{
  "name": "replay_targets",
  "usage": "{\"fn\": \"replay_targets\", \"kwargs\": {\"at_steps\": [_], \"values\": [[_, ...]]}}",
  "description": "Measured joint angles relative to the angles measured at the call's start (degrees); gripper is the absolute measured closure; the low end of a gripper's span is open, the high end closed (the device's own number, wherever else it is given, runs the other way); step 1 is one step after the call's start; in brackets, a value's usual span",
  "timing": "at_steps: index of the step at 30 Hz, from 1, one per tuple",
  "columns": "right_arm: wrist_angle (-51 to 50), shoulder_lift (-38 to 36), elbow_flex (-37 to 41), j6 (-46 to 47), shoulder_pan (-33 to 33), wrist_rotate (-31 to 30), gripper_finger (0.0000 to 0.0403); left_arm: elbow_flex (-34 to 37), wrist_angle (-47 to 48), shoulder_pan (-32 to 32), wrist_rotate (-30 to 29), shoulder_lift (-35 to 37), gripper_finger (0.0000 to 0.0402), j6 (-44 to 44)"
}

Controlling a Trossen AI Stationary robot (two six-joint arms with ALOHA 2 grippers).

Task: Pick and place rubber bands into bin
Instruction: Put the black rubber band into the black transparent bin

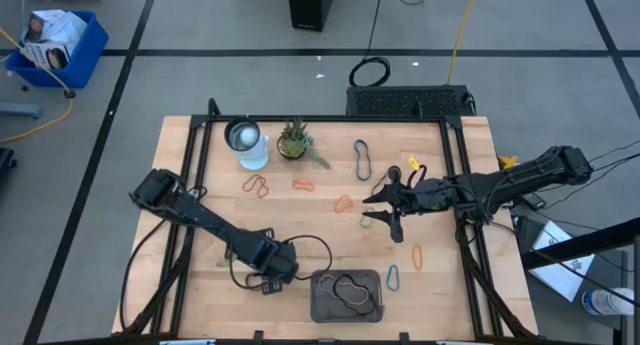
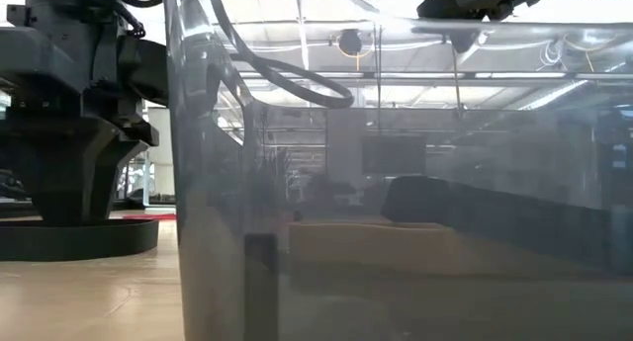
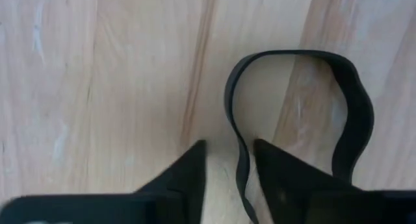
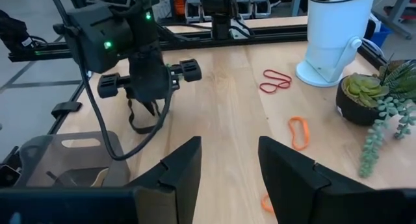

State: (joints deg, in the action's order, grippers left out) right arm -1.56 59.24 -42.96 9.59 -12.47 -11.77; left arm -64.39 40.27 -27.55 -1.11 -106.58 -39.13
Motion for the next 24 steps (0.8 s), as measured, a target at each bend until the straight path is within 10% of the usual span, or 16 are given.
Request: {"fn": "replay_targets", "kwargs": {"at_steps": [6,14,24], "values": [[0.0,0.0,0.0,-1.5,0.0,0.0,0.0258,0.1,-1.0,0.2,-0.4,0.2,0.0387,0.0],[0.0,0.0,0.0,-1.5,0.0,-0.1,0.0255,0.1,-1.6,0.3,-0.5,1.8,0.0396,-3.1],[0.0,0.0,0.0,-1.5,0.0,-0.1,0.0256,0.1,-1.7,0.1,-4.2,21.0,0.0398,-10.4]]}}
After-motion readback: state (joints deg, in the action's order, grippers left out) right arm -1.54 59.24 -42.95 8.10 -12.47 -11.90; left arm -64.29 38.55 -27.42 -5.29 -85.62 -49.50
